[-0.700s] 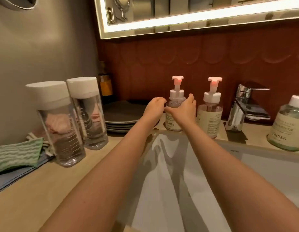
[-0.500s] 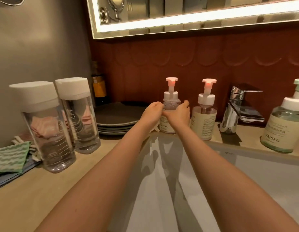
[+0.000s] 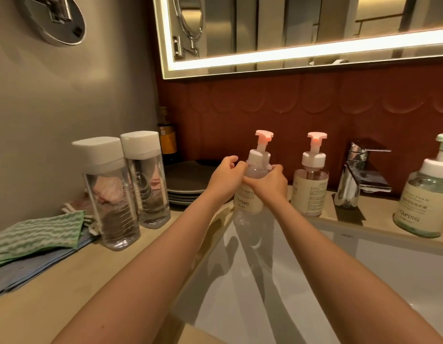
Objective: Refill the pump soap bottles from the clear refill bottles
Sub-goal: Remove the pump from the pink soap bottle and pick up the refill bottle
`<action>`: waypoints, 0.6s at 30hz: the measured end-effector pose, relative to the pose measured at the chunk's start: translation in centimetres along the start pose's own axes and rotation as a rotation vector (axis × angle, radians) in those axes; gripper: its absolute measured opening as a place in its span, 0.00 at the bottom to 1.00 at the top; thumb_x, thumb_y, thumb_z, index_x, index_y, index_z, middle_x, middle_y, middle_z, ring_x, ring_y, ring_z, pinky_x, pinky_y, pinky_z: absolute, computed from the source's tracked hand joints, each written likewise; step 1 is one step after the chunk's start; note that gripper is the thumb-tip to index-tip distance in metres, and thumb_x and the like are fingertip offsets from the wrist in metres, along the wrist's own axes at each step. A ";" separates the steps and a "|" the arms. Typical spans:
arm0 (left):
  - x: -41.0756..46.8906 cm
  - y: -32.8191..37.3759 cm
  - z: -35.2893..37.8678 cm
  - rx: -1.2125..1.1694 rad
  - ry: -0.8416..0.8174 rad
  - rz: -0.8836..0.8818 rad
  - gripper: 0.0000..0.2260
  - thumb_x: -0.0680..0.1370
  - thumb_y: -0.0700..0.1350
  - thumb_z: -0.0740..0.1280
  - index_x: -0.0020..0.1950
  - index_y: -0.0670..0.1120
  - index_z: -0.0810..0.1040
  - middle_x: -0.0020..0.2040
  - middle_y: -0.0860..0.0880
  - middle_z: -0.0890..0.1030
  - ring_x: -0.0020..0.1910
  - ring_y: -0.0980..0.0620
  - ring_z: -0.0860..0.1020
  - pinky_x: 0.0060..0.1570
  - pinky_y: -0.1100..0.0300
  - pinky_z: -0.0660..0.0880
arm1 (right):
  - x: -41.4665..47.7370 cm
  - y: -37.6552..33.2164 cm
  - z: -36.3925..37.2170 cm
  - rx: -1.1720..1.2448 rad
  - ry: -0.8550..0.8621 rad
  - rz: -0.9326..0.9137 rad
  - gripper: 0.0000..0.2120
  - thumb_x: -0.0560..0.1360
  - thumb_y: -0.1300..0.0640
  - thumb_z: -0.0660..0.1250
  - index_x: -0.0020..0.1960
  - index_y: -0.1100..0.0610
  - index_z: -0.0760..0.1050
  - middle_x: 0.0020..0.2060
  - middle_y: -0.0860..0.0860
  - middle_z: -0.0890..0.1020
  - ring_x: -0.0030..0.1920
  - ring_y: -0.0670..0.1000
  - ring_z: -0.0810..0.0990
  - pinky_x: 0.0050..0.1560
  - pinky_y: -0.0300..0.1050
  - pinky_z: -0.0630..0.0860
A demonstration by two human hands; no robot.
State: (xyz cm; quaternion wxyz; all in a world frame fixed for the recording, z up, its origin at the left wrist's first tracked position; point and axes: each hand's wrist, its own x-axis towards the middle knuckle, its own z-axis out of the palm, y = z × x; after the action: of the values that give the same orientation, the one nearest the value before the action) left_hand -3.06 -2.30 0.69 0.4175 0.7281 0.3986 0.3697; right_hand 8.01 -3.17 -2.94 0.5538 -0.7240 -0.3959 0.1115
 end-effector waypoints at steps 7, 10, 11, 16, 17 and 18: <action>-5.3 1.2 -3.8 0.160 0.173 0.101 0.26 0.78 0.51 0.62 0.74 0.48 0.59 0.70 0.47 0.67 0.66 0.47 0.69 0.62 0.51 0.68 | -7.7 -3.8 0.3 0.039 -0.390 -0.096 0.32 0.67 0.54 0.75 0.65 0.58 0.63 0.55 0.51 0.74 0.59 0.54 0.75 0.53 0.48 0.74; -7.8 1.1 -6.0 0.214 0.187 0.052 0.23 0.77 0.50 0.64 0.70 0.47 0.63 0.63 0.47 0.72 0.60 0.48 0.72 0.59 0.51 0.70 | -11.2 -5.8 1.0 0.023 -0.489 -0.144 0.34 0.67 0.54 0.75 0.66 0.59 0.63 0.59 0.53 0.74 0.61 0.54 0.74 0.57 0.49 0.73; -8.5 1.0 -6.8 0.231 0.203 0.035 0.21 0.77 0.48 0.64 0.68 0.46 0.65 0.61 0.47 0.72 0.57 0.49 0.72 0.57 0.53 0.70 | -12.2 -6.4 1.3 0.025 -0.512 -0.151 0.34 0.67 0.54 0.76 0.66 0.59 0.62 0.59 0.53 0.74 0.60 0.53 0.74 0.55 0.47 0.73; -11.5 0.0 -11.0 0.229 0.198 -0.063 0.18 0.76 0.47 0.65 0.66 0.45 0.70 0.58 0.47 0.75 0.53 0.51 0.72 0.51 0.56 0.70 | -15.8 -7.5 2.5 0.034 -0.621 -0.155 0.33 0.65 0.56 0.77 0.65 0.57 0.64 0.55 0.50 0.74 0.57 0.49 0.73 0.52 0.42 0.71; -12.0 -0.2 -11.5 0.226 0.189 -0.068 0.18 0.76 0.47 0.66 0.65 0.45 0.71 0.58 0.47 0.76 0.53 0.51 0.73 0.51 0.57 0.70 | -16.2 -7.5 2.6 0.031 -0.631 -0.164 0.34 0.65 0.56 0.77 0.65 0.57 0.64 0.57 0.51 0.75 0.57 0.49 0.73 0.52 0.42 0.72; -12.6 -0.3 -12.1 0.222 0.183 -0.068 0.18 0.76 0.47 0.66 0.65 0.45 0.72 0.58 0.47 0.76 0.53 0.50 0.74 0.50 0.57 0.71 | -16.7 -7.7 2.7 0.028 -0.645 -0.176 0.35 0.65 0.57 0.77 0.67 0.56 0.63 0.59 0.52 0.74 0.57 0.49 0.73 0.53 0.43 0.72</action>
State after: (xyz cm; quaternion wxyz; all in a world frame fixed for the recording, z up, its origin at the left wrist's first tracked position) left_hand -18.82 -9.58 2.38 0.3086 0.7192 0.4979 0.3736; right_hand -8.13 -12.31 -1.72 0.4173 -0.6068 -0.6104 0.2918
